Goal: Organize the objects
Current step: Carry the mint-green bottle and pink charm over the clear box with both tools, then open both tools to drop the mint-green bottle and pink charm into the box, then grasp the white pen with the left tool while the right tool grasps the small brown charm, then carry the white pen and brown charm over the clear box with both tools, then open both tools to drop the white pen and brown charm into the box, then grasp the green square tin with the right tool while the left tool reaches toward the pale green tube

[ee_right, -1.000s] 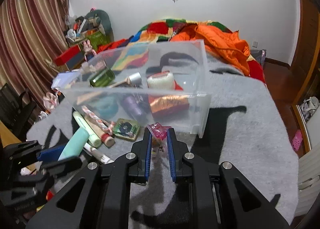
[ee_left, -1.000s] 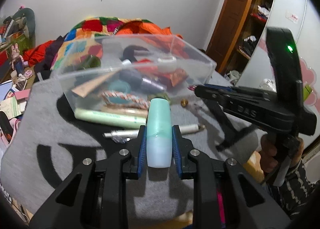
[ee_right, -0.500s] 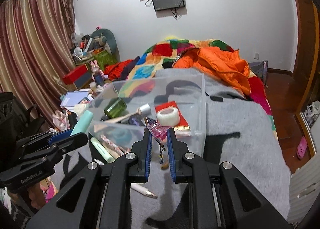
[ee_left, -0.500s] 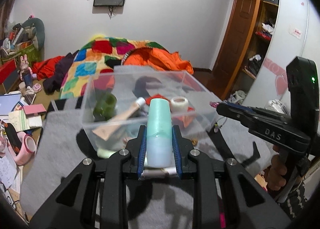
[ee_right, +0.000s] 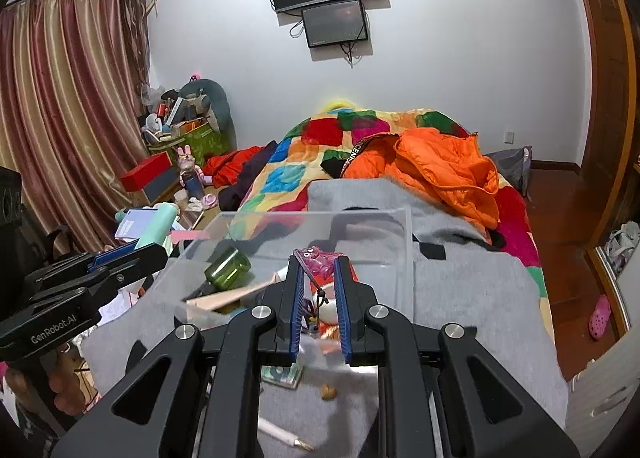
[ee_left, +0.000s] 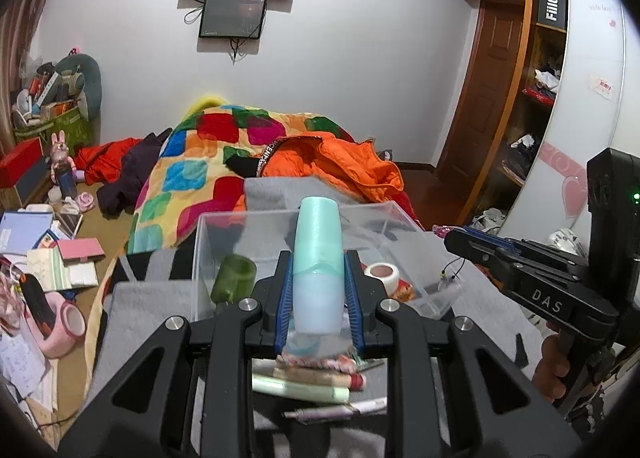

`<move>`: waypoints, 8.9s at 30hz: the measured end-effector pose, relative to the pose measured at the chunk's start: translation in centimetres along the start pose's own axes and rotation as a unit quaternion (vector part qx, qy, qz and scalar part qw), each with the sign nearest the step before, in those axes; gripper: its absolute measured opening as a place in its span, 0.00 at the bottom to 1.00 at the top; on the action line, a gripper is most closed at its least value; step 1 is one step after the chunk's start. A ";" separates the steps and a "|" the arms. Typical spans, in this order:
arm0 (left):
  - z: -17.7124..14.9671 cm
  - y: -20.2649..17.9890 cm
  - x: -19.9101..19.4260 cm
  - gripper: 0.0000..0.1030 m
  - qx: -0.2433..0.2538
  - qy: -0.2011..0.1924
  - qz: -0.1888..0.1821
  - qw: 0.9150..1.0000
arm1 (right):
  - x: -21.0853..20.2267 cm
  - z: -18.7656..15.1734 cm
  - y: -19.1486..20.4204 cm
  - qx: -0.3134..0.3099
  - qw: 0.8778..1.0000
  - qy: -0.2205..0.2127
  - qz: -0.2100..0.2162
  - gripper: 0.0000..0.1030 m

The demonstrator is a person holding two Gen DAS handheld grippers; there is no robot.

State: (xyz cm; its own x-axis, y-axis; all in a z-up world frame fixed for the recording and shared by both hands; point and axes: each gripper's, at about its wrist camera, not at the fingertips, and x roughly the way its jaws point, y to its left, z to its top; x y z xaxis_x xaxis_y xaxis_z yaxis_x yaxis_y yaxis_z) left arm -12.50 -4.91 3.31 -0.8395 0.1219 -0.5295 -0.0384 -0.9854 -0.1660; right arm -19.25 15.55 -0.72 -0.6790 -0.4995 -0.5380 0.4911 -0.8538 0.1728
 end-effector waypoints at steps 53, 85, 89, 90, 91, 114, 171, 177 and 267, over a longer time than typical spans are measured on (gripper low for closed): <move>-1.3 -0.2 4.3 0.62 0.033 0.051 0.026 0.998 | 4.3 -2.6 1.4 -0.051 0.996 0.069 -0.031 0.43; -10.7 1.0 3.7 0.81 0.042 0.153 -0.002 0.987 | 5.5 -9.4 -0.7 -0.069 0.984 0.152 -0.056 0.62; -11.2 1.0 4.5 0.81 0.034 0.163 -0.015 0.986 | 6.3 -9.6 -0.5 -0.068 0.984 0.160 -0.049 0.44; -11.2 0.9 4.5 0.79 0.033 0.162 -0.022 0.986 | 6.4 -9.6 -0.5 -0.069 0.984 0.159 -0.047 0.38; -11.3 0.7 4.4 0.75 0.035 0.160 -0.030 0.986 | 6.2 -9.6 -0.4 -0.069 0.984 0.157 -0.046 0.33; -10.0 -5.1 3.0 0.51 0.129 0.175 -0.117 0.969 | 0.1 -9.0 -4.0 -0.006 0.993 0.106 -0.052 0.12; 0.9 -1.2 4.4 0.10 0.092 0.095 -0.035 0.991 | 3.0 -1.1 0.2 -0.032 0.999 0.041 -0.015 0.12; 1.1 -1.4 7.6 0.10 0.116 0.129 -0.034 0.984 | 5.8 -1.8 0.1 -0.039 0.996 0.073 -0.021 0.12; -8.8 1.9 2.5 0.98 0.098 0.180 -0.082 0.975 | 7.8 -8.3 1.5 -0.025 0.985 0.173 -0.011 0.72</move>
State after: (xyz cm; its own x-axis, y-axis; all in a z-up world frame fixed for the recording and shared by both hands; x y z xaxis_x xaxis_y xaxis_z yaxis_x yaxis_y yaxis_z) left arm -9.86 -5.48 -5.67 -0.5700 0.2796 -0.7726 -0.2898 -0.9483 -0.1294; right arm -19.25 11.58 -11.50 -0.4671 -0.3942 -0.7915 0.5103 -0.8512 0.1228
